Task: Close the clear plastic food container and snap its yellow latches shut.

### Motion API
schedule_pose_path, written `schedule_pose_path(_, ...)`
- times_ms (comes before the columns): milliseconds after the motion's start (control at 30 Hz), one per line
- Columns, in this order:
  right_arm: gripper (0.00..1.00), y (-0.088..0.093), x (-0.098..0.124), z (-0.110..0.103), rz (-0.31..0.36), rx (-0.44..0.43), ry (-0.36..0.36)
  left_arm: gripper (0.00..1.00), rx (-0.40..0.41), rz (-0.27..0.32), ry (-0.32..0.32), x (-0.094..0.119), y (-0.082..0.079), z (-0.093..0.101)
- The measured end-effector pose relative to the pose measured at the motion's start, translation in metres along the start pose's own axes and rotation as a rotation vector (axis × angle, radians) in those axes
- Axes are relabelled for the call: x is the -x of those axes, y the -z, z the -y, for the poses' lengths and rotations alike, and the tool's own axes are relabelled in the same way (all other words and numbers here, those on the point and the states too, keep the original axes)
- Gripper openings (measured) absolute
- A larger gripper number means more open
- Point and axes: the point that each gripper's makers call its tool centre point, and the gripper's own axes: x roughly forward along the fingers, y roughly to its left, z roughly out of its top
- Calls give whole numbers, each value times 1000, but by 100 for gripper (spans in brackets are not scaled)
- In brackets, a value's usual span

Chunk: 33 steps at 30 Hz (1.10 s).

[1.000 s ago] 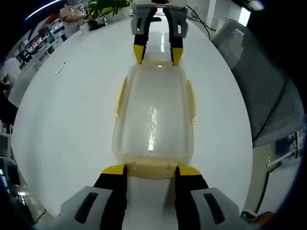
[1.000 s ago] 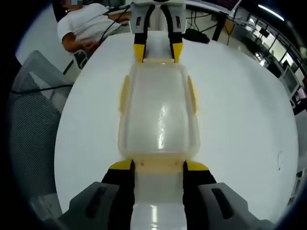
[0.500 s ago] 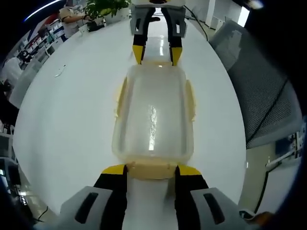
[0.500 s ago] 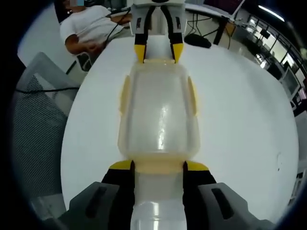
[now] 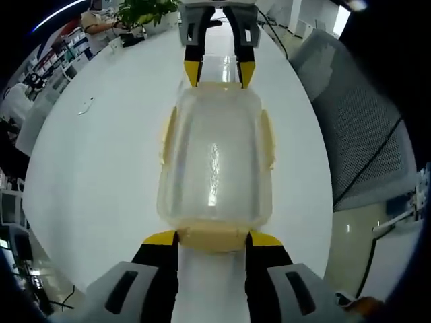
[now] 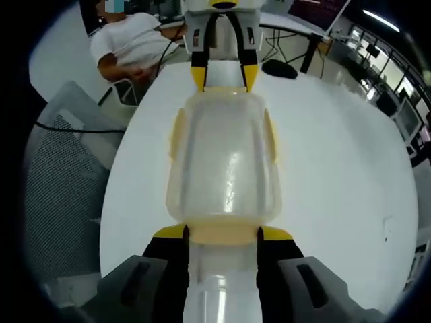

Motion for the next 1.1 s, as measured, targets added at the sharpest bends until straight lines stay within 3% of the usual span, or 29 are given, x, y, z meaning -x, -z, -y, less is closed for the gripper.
schedule_pose_path(533,35,7,40,0,16,21,11,32,-5,-5,-33,21,-33,-1)
schedule_pose_path(1100,35,40,71,4,-5,18,33,32,-26,0,-43,19,-78,-6)
